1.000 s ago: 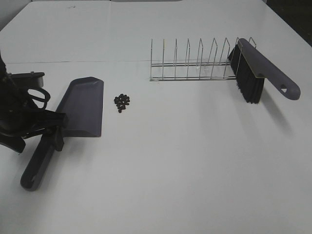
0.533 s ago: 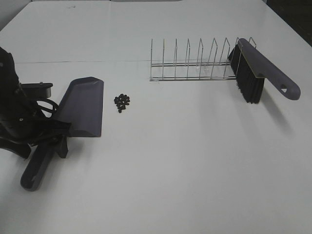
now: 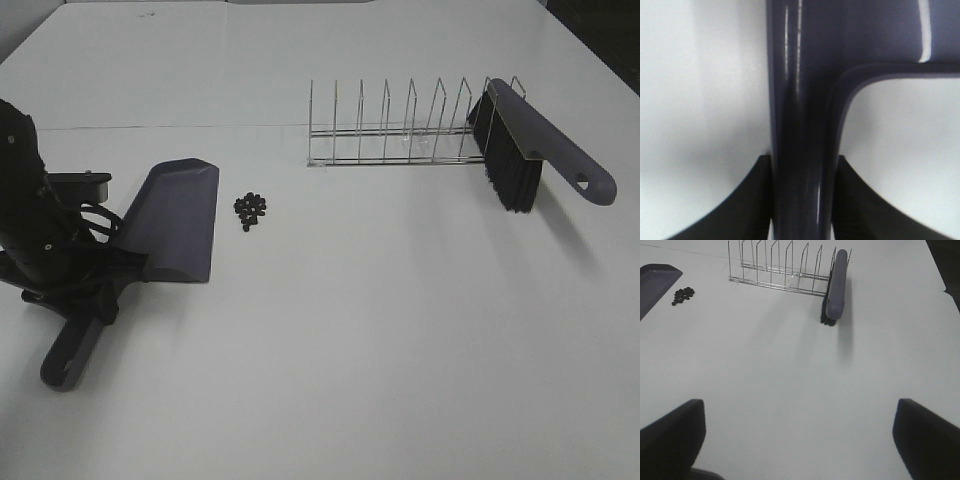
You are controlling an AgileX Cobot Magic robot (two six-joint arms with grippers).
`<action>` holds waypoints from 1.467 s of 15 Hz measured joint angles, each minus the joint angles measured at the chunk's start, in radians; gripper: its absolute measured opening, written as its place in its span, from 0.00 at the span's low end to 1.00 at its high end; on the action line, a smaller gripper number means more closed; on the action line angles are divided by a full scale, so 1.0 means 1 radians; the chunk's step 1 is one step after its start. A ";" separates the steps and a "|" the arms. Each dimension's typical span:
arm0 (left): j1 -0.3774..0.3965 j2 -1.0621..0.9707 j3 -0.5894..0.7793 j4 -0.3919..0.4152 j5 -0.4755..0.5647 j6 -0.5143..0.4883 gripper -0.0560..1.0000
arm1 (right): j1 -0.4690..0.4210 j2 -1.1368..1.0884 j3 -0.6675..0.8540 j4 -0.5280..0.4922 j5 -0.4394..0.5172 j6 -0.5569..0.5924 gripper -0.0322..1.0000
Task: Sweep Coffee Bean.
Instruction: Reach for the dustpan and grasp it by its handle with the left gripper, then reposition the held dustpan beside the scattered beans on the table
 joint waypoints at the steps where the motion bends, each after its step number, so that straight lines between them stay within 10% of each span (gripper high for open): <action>1: 0.000 0.000 0.000 -0.005 0.001 -0.005 0.30 | 0.000 0.000 0.000 0.000 0.000 0.000 0.87; 22: 0.000 -0.143 0.005 0.013 0.045 -0.035 0.30 | 0.000 0.000 0.000 0.000 0.000 0.002 0.87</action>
